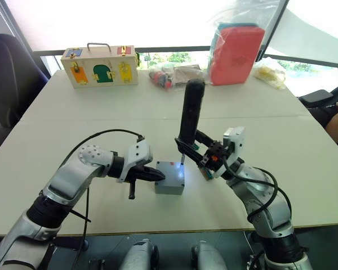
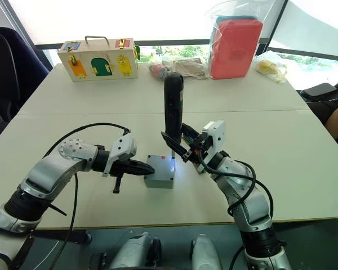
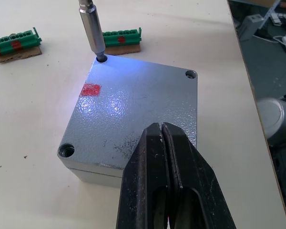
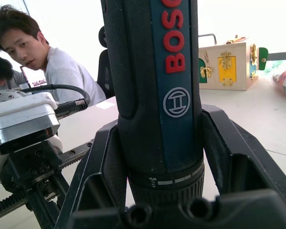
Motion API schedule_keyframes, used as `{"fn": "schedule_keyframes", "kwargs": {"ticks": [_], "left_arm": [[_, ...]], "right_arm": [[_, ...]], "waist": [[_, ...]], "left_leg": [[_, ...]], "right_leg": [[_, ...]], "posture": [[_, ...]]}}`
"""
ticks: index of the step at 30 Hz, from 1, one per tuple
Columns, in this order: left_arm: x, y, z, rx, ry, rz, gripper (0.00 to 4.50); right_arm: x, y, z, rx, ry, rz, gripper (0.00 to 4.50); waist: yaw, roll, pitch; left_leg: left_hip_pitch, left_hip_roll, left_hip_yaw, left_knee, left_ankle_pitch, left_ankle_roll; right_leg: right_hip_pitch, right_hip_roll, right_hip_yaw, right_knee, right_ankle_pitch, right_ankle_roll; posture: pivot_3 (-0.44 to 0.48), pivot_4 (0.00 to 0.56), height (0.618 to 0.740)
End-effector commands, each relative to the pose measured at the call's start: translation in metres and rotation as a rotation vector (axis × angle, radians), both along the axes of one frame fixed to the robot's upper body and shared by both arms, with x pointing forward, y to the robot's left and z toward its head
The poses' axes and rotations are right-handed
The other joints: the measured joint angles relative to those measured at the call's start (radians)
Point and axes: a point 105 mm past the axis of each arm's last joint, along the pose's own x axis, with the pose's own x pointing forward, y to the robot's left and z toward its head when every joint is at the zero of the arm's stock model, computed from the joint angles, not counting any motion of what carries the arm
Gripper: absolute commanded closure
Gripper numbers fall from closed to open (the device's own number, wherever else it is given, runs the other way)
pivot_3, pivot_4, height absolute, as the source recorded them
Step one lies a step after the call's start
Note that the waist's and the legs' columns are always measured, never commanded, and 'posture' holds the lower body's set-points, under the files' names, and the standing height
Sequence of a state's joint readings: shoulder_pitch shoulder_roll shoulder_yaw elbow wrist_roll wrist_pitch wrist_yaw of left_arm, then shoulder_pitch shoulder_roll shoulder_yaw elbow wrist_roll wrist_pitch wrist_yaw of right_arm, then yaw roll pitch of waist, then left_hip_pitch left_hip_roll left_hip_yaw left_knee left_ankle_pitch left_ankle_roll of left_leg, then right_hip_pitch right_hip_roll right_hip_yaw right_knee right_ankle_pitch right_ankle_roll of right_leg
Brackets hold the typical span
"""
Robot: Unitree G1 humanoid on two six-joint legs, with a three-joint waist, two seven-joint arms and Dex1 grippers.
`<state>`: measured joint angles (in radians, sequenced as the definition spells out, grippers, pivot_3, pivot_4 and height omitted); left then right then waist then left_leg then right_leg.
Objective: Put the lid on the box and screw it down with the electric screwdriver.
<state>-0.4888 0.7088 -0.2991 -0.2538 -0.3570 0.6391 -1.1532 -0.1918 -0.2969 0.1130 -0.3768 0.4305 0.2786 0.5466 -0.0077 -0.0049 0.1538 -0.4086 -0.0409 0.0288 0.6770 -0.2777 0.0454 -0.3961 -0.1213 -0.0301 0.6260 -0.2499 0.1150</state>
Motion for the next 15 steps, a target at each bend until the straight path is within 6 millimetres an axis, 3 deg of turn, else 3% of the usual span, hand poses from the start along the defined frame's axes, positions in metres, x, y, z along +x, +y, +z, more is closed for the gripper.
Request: {"fn": "schedule_keyframes", "kwargs": {"ticks": [1, 5, 11, 15], "left_arm": [[0.0, 0.002, -0.007, 0.033, 0.011, 0.006, 4.5], [0.002, 0.001, -0.009, 0.032, 0.012, 0.013, 4.5], [0.008, -0.002, -0.011, -0.009, 0.024, 0.055, 4.5], [0.018, -0.001, 0.016, -0.179, 0.048, 0.139, 4.5]], "right_arm": [[0.004, -0.007, -0.033, -0.068, 0.123, -0.032, 2.66], [0.007, -0.01, -0.009, -0.045, 0.057, -0.041, 2.66], [0.002, -0.016, 0.076, 0.047, -0.101, 0.002, 2.66], [0.001, -0.026, 0.134, 0.174, -0.117, 0.021, 2.66]], "waist": [[0.0, 0.0, 0.0], [0.0, 0.0, 0.0], [0.006, 0.003, 0.002], [0.013, 0.006, 0.006]], "left_leg": [[0.0, 0.0, 0.0, 0.0, 0.0, 0.0], [0.0, 0.0, 0.0, -0.001, 0.0, 0.0], [-0.001, 0.0, 0.0, -0.003, 0.0, 0.0], [-0.003, 0.0, 0.0, -0.005, 0.0, 0.0]], "right_leg": [[0.0, 0.0, 0.0, 0.0, 0.0, 0.0], [0.0, -0.001, 0.0, -0.001, 0.0, 0.0], [-0.001, -0.002, 0.0, -0.004, 0.0, 0.0], [-0.004, -0.003, 0.0, -0.004, 0.001, 0.0]], "posture": [[0.0, 0.15, 0.74], [0.0, 0.15, 0.74], [0.0, 0.15, 0.74], [0.0, 0.15, 0.74]]}}
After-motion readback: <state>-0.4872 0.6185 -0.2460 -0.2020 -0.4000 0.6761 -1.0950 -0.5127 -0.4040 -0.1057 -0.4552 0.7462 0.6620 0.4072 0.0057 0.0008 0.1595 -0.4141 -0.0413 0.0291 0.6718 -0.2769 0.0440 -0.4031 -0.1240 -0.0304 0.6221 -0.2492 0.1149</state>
